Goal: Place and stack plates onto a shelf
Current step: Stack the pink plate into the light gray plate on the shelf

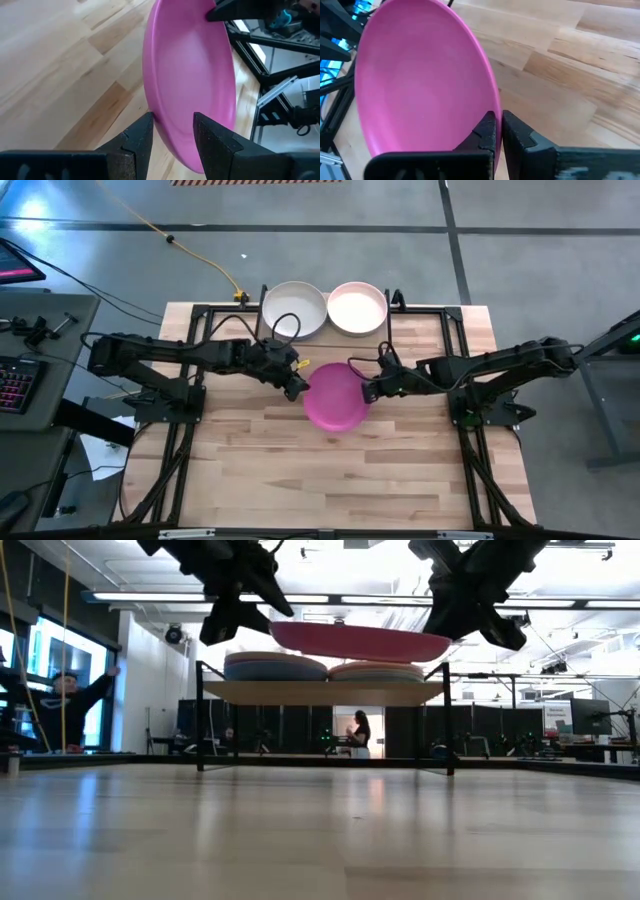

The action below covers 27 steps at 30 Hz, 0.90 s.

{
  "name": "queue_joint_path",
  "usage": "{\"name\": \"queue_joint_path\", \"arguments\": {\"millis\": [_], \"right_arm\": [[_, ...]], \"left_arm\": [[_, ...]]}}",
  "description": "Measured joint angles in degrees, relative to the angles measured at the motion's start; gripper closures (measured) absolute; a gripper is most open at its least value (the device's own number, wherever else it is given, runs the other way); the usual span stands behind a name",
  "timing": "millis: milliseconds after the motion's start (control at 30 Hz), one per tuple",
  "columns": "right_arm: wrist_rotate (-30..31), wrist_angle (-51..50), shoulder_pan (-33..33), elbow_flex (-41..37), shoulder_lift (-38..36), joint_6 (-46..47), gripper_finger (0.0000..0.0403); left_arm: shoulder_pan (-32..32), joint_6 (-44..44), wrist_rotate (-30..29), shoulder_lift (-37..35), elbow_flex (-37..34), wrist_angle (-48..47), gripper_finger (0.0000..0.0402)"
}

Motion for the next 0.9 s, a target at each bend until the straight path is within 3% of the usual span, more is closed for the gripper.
{"name": "queue_joint_path", "arguments": {"millis": [533,900], "right_arm": [[1.0,3.4,0.0,0.0,0.0,-1.7,0.0403],[0.4,4.2,0.1,0.1,0.0,-1.7,0.0402]], "left_arm": [[0.1,0.0,-0.7,0.0,0.0,0.4,0.0278],[0.2,-0.4,-3.7,0.1,-0.2,-1.0,0.0388]]}}
